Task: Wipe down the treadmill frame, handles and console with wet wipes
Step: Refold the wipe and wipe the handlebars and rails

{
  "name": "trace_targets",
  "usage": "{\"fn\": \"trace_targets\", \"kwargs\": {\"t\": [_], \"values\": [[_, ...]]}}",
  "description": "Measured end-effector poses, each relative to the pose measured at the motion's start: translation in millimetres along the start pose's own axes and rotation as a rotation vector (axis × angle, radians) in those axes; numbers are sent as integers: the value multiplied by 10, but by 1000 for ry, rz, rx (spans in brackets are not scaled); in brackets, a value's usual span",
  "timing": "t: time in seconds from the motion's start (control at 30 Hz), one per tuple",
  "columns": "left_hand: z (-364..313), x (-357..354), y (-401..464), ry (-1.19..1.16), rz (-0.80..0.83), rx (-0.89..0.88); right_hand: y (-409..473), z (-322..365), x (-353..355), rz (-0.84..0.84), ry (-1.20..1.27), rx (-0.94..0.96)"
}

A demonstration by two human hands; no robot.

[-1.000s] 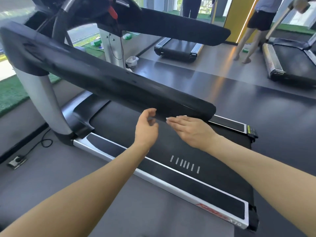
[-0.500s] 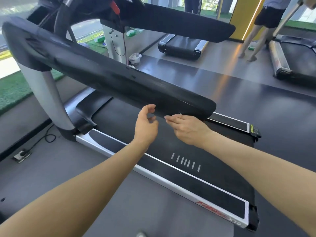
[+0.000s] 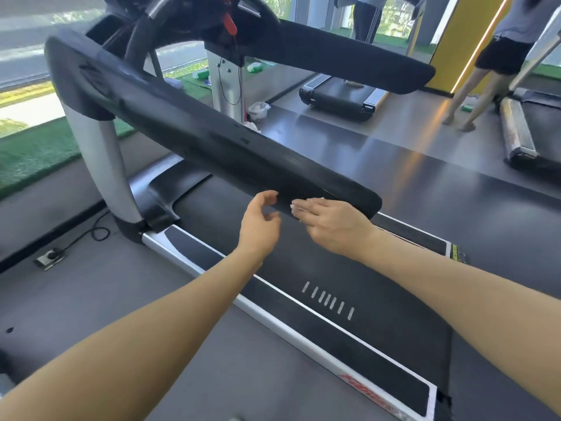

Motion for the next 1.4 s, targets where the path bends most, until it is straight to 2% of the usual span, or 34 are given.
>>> {"fn": "trace_targets", "kwargs": {"t": [0.07, 0.17, 0.3, 0.53, 0.73, 0.87, 1.03, 1.2, 1.4], "values": [[-18, -14, -18, -16, -9, 20, 1, -176, 109, -100, 51, -90], [-46, -35, -44, -21, -10, 44, -154, -260, 214, -99, 65, -153], [-31, -92, -77, -18, -14, 50, -688, -176, 294, -74, 26, -96], [-39, -131, -103, -23, -41, 45, -230, -103, 168, 20, 54, -112], [16, -113, -105, -44, -46, 30, -718, -75, 184, 110, -15, 40], [101, -33, -62, -72, -34, 57, -320, -30, 66, 168, -8, 26], [311, 249, -5, -124, -78, 145, 362, -79, -89, 287, 74, 111], [477, 456, 93, -152, -92, 208, 995, -144, -221, 376, 41, 140], [529, 426, 59, -167, -94, 246, 847, -142, -259, 454, -38, 198]]}}
Point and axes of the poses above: each hand's wrist, its own y-axis towards the middle knuckle, its own x-axis out of the back of the hand, z = x × y, the point moved 4 cm from there along y, towards the middle knuckle, and after that the axes turned 8 degrees about z, right-handed, at the moved point
